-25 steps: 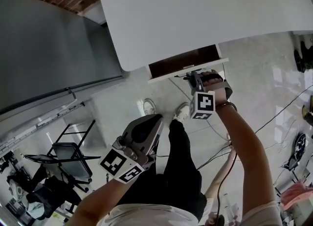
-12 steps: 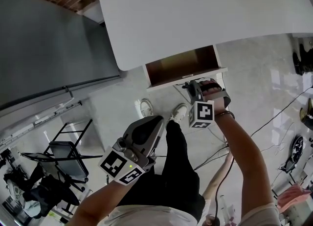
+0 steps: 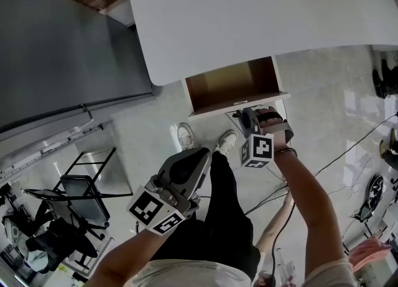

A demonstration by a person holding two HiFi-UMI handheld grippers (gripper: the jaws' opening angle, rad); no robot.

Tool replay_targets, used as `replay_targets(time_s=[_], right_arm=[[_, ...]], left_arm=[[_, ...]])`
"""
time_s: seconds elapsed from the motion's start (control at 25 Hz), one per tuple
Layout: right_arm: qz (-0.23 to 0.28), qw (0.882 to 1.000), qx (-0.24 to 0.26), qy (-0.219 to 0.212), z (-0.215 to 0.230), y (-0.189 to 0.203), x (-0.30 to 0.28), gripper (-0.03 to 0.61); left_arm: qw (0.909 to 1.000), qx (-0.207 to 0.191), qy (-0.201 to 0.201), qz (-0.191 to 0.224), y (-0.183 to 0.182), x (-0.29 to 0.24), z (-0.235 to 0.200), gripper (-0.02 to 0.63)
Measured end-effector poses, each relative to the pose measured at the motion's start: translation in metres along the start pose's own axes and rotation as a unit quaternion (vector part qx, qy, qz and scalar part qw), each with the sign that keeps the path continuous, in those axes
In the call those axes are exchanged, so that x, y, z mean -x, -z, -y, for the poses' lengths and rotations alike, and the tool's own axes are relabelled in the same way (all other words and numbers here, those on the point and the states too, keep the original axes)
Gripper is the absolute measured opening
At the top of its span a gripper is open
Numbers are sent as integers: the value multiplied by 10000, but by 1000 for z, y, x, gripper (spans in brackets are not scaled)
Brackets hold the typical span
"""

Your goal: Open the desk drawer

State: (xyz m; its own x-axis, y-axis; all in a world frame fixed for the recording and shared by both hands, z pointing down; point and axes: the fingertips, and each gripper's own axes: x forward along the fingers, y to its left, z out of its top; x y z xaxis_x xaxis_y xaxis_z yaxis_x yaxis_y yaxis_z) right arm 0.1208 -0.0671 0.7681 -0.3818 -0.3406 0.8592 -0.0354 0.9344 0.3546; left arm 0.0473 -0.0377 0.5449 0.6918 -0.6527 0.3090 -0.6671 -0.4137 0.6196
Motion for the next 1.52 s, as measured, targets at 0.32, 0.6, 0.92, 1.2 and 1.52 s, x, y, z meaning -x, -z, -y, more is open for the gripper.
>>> replay_targets(time_s=[0.32,0.6,0.92,1.2,1.52], right_arm=[[14,9997,214,-142,-12,3,8,29],[-22,9989,458,93,-28,12,1,28],[-2,9973,605,426,-37,20,-9,29],[-164,9991,376,121,-55,29,0,21],[-337,9994,116,6,-74,45,-3,20]], left_arm=[[10000,36,-46,67,-4,1,-2,9],[10000,73,-59,31,-2,-2,-7,9],[9998,93,-159,-61,8,-1,-17,9],[9998,115,-124,-47,10,-5,-18,9],[9997,157,-169,-121,20,-4,-21,9]])
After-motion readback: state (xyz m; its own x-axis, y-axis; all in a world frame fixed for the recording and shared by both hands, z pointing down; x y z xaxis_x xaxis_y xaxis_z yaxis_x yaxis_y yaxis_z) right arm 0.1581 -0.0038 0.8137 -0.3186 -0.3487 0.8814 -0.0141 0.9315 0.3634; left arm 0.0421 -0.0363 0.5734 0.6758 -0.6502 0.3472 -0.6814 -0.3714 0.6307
